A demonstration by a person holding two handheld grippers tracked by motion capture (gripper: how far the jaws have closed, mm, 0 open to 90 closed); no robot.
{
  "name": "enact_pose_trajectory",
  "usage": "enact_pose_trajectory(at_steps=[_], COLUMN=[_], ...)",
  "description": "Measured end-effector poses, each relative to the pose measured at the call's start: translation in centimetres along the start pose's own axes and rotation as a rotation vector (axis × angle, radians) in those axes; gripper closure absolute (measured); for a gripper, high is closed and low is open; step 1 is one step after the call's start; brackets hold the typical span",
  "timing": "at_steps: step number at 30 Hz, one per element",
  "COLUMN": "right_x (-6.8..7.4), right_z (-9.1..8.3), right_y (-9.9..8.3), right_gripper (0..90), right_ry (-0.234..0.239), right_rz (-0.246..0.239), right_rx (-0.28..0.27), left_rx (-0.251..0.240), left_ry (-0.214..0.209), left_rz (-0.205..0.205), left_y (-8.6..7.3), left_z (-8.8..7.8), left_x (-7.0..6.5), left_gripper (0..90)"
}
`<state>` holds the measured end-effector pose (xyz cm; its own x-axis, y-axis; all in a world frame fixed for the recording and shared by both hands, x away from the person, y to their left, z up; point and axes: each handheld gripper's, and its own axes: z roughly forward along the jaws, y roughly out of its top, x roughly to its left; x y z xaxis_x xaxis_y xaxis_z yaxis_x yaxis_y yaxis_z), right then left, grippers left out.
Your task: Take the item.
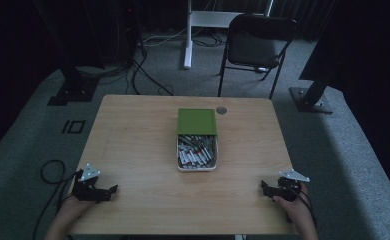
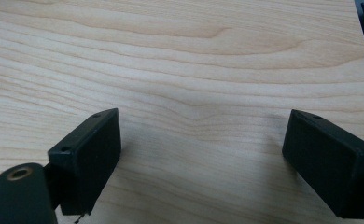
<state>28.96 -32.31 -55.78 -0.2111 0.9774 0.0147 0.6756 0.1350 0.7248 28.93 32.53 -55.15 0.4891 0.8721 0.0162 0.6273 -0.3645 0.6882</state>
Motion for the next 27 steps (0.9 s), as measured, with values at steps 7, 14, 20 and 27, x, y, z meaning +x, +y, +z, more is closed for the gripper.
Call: enact_pose_trajectory(at_steps=[7, 14, 20, 27], right_x=[-0.01, 0.00, 0.05, 0.25], right_z=[0.00, 0.00, 0.03, 0.18], right_y=[0.00, 0.00, 0.02, 0.18], right_gripper=[11.5, 11.5, 11.5, 11.9], right_ry=[-0.001, -0.001, -0.006, -0.024], right_rz=[0.001, 0.002, 0.006, 0.021], right_rx=[-0.001, 0.000, -0.001, -0.004], left_rx=[0.002, 0.002, 0.002, 0.002], left_ry=[-0.001, -0.001, -0.001, -0.001], left_rz=[0.003, 0.004, 0.004, 0.003], left_y=[-0.03, -0.03, -0.03, -0.02], left_z=[-0.03, -0.04, -0.03, -0.03], left_x=[0.01, 0.01, 0.01, 0.00], left_gripper=[1.4, 1.4, 1.4, 1.3])
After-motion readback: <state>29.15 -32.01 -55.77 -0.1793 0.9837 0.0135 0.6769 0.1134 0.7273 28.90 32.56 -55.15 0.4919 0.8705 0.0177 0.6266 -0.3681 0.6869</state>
